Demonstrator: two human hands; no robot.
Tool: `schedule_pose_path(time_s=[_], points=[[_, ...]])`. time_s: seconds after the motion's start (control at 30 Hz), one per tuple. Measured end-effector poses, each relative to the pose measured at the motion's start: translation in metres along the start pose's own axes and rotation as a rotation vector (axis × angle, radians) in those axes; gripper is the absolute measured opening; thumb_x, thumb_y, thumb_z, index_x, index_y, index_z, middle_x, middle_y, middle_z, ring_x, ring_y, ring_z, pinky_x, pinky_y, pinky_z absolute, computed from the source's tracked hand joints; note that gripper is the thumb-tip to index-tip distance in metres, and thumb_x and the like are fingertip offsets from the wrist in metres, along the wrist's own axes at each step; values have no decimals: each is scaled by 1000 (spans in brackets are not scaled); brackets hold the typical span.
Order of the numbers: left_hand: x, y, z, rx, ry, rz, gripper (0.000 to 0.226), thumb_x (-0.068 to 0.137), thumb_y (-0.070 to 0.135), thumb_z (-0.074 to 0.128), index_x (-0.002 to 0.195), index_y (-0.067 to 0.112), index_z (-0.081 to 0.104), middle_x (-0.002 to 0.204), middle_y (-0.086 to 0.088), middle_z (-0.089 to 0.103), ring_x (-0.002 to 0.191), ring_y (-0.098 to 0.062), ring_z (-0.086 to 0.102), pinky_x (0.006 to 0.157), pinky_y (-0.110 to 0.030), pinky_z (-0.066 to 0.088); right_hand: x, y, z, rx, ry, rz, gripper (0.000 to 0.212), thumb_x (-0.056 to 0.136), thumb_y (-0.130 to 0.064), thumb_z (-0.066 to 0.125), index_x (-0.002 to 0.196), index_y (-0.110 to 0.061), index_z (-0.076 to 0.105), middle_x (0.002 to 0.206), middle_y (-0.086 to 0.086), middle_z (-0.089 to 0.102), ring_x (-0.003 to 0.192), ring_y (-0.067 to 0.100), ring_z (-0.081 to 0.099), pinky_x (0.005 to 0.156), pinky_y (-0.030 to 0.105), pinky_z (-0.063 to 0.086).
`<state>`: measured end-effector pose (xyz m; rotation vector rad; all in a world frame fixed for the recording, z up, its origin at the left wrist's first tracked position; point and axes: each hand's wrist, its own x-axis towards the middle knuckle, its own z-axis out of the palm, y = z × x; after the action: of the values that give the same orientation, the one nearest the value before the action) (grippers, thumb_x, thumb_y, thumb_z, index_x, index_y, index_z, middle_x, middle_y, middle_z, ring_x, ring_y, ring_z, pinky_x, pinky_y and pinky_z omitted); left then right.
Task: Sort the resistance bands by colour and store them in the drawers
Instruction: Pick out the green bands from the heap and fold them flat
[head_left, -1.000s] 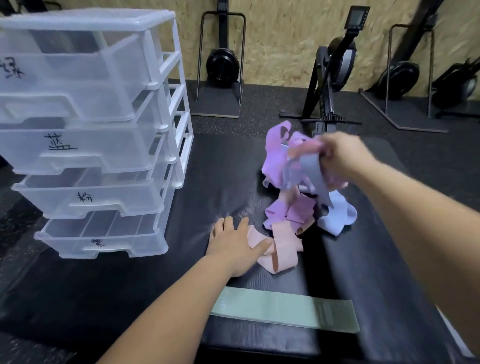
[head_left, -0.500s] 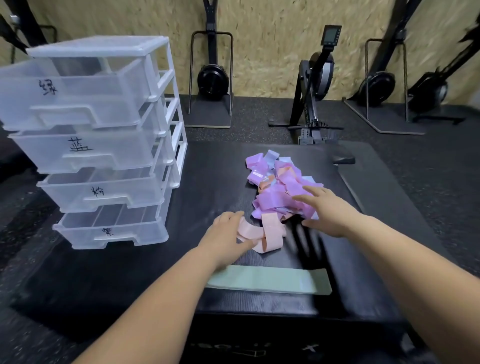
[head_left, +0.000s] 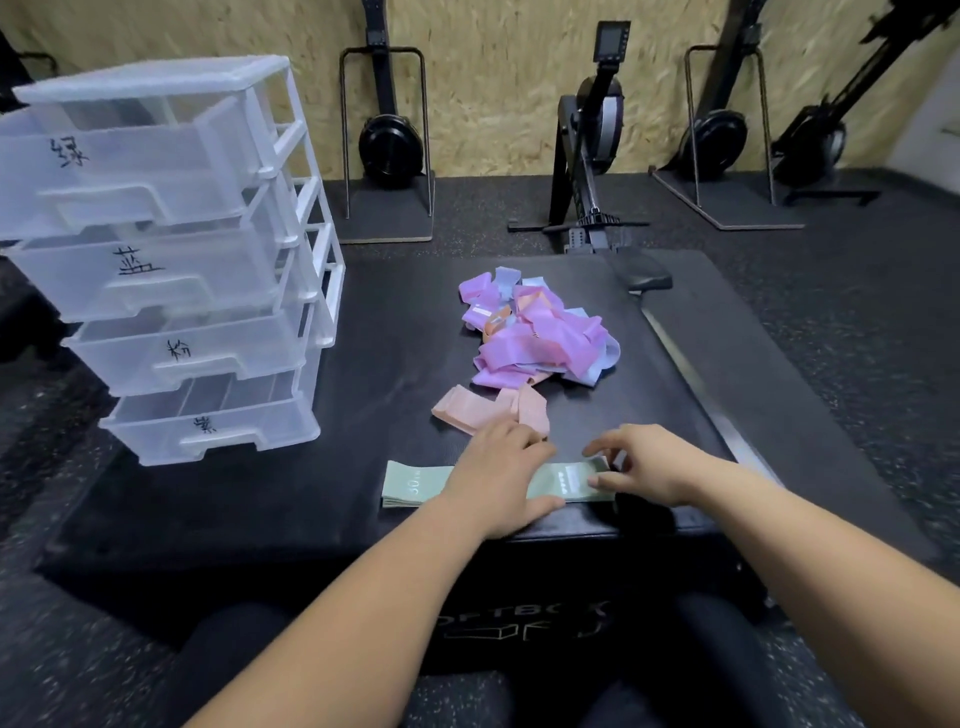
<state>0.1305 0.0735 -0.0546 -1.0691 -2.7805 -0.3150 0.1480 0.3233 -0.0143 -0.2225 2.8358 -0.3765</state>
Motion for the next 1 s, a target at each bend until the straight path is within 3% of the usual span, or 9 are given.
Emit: schedule_pose_path(time_s=[0.17, 0.3, 0.47, 0.57, 0.63, 0.8, 0.93, 1.0], points=[[-2, -2, -1, 40, -35, 11, 73, 84, 72, 65, 143, 31, 58, 134, 3, 57, 131, -25, 46, 122, -40, 24, -10, -2, 9, -44, 0, -57, 68, 75, -54, 87, 136, -40, 60, 115, -9, 55, 96, 14, 59, 88, 32, 49], [-2, 1, -2, 38, -77, 16, 70, 85, 67, 68, 144, 31, 56, 136, 5, 57, 129, -24, 46, 117, -41, 31, -11, -5, 14, -95, 55, -57, 63, 75, -40, 87, 133, -39, 63, 116, -9, 57, 102, 18, 62, 83, 33, 48], [4, 14, -1, 24, -140, 0, 59, 92, 51, 71, 144, 30, 52, 136, 1, 58, 128, -25, 51, 104, -42, 39, -5, -5, 14, -102, 32, -44, 64, 74, -39, 88, 133, -40, 62, 114, -7, 55, 101, 20, 63, 86, 34, 51], [7, 16, -1, 49, -138, -29, 53, 93, 45, 71, 141, 29, 55, 133, -2, 59, 124, -28, 53, 101, -44, 44, -1, -5, 11, -44, -7, -14, 68, 81, -45, 85, 142, -32, 58, 122, 0, 60, 109, 24, 63, 94, 31, 48], [8, 15, 0, 39, -152, -38, 47, 94, 45, 70, 137, 31, 57, 132, -1, 59, 122, -27, 53, 100, -44, 45, 2, -3, 8, 50, -6, 62, 58, 92, -45, 75, 144, -25, 58, 129, 3, 66, 118, 25, 63, 96, 28, 44], [7, 12, 2, -38, -177, -80, 43, 93, 46, 72, 133, 35, 60, 129, 2, 59, 122, -26, 53, 100, -45, 47, 10, -9, 10, 55, -13, 175, 44, 91, -35, 77, 132, -23, 67, 124, 1, 71, 117, 24, 64, 83, 24, 40], [5, 11, 6, -72, -147, -104, 43, 92, 46, 74, 132, 35, 62, 129, 3, 59, 122, -25, 52, 99, -43, 46, 16, -11, 16, 207, 29, 304, 33, 79, -21, 85, 110, -25, 74, 112, 1, 75, 102, 22, 69, 87, 29, 53], [3, 12, 8, -102, -132, -133, 43, 92, 45, 75, 132, 36, 61, 131, 4, 57, 123, -24, 49, 99, -41, 44, 16, -12, 19, 314, 62, 353, 28, 74, -15, 84, 96, -25, 69, 102, 1, 76, 91, 22, 70, 81, 31, 55]])
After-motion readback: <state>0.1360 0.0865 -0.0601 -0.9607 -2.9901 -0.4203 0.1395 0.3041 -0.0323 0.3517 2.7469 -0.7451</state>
